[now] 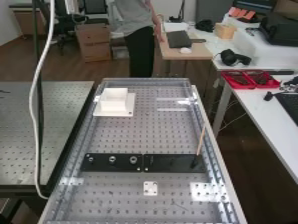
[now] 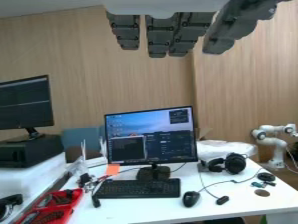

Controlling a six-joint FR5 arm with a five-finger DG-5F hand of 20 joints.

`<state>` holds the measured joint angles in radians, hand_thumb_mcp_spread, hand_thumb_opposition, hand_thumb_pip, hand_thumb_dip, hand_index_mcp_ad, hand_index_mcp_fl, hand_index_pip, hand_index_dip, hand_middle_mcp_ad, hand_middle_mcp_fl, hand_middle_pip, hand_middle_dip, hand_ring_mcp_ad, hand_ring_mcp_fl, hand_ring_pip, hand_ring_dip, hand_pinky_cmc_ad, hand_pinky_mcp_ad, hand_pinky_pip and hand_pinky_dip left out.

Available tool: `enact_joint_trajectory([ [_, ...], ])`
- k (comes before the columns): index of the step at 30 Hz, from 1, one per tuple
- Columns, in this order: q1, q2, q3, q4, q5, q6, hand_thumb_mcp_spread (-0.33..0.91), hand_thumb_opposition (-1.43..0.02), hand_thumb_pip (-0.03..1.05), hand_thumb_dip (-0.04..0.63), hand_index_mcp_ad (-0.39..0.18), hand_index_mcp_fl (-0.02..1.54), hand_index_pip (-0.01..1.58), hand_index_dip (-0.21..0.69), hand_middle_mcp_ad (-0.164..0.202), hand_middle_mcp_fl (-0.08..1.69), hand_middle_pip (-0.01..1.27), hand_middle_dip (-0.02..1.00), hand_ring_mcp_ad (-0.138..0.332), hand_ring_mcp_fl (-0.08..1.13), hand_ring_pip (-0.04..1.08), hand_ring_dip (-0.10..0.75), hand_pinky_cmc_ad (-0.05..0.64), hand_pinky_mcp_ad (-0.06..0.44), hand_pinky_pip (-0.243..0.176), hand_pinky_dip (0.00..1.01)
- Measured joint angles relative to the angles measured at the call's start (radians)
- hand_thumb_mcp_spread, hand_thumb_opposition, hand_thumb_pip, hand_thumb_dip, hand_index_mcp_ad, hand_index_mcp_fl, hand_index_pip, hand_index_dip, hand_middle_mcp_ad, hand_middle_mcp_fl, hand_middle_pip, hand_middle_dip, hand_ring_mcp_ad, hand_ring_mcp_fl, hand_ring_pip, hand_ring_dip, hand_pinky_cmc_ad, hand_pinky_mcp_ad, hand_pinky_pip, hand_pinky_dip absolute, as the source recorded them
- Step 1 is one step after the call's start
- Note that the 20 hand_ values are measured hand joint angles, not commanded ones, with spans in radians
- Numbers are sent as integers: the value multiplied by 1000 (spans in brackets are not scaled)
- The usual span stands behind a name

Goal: Grab the pcb board and place it in the clear container

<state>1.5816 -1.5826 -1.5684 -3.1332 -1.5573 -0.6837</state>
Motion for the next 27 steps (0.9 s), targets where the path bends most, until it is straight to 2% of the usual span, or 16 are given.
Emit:
enact_joint_trajectory([
  [2, 0, 1, -1, 1, 0, -1, 0, -9, 14, 7, -63, -9, 5, -9, 17, 0, 9, 26, -19, 0, 23, 10, 66, 54, -12, 16],
  [5, 1, 2, -1, 1, 0, -2, 7, -24, 21, 0, -42, -5, 5, -7, 10, 3, 12, 26, -24, 0, 24, 9, 44, 31, -12, 23],
  [7, 2, 2, -2, 1, 1, -3, 45, -164, 120, 7, -24, -7, 16, 16, 10, 3, 40, 24, -24, 2, 21, -2, 63, 44, -12, 63],
  [9, 3, 4, -2, 1, 3, -4, 70, -344, 161, 2, -5, 3, 37, 35, 12, 0, 77, 24, 10, -2, 58, -9, 99, 70, -17, 141],
  [12, 4, 5, -2, 0, 6, -3, 73, -531, 161, 7, 12, 21, 51, 61, 10, 9, 106, 26, 84, 5, 70, -21, 182, 124, -58, 229],
  [15, 6, 5, -4, -1, 8, -1, 75, -648, 169, 7, 26, 31, 72, 75, 24, 14, 124, 26, 126, 35, 89, -21, 232, 166, -75, 278],
  [19, 8, 3, -10, 6, 16, 6, 70, -710, 169, 7, 51, 37, 72, 84, 58, 24, 136, 26, 152, 51, 89, -21, 265, 201, -91, 311],
  [21, 10, 0, -15, 9, 21, 14, 73, -733, 194, 7, 59, 42, 79, 89, 61, 23, 138, 26, 166, 51, 86, -21, 265, 195, -101, 319],
  [22, 10, -1, -17, 10, 22, 16, 72, -742, 209, 7, 61, 42, 84, 89, 63, 21, 138, 26, 171, 58, 87, -21, 262, 211, -106, 321],
  [23, 11, -2, -20, 12, 24, 20, 75, -744, 209, 7, 61, 44, 87, 91, 72, 24, 140, 26, 166, 63, 98, -21, 279, 216, -106, 319],
  [24, 12, -4, -25, 16, 29, 23, 70, -742, 209, 7, 66, 44, 87, 93, 75, 19, 141, 26, 185, 63, 98, -21, 283, 215, -106, 323],
  [27, 15, -5, -35, 25, 37, 28, 73, -770, 209, 2, 75, 44, 86, 94, 86, 44, 152, 24, 190, 65, 101, -24, 278, 216, -106, 339],
])
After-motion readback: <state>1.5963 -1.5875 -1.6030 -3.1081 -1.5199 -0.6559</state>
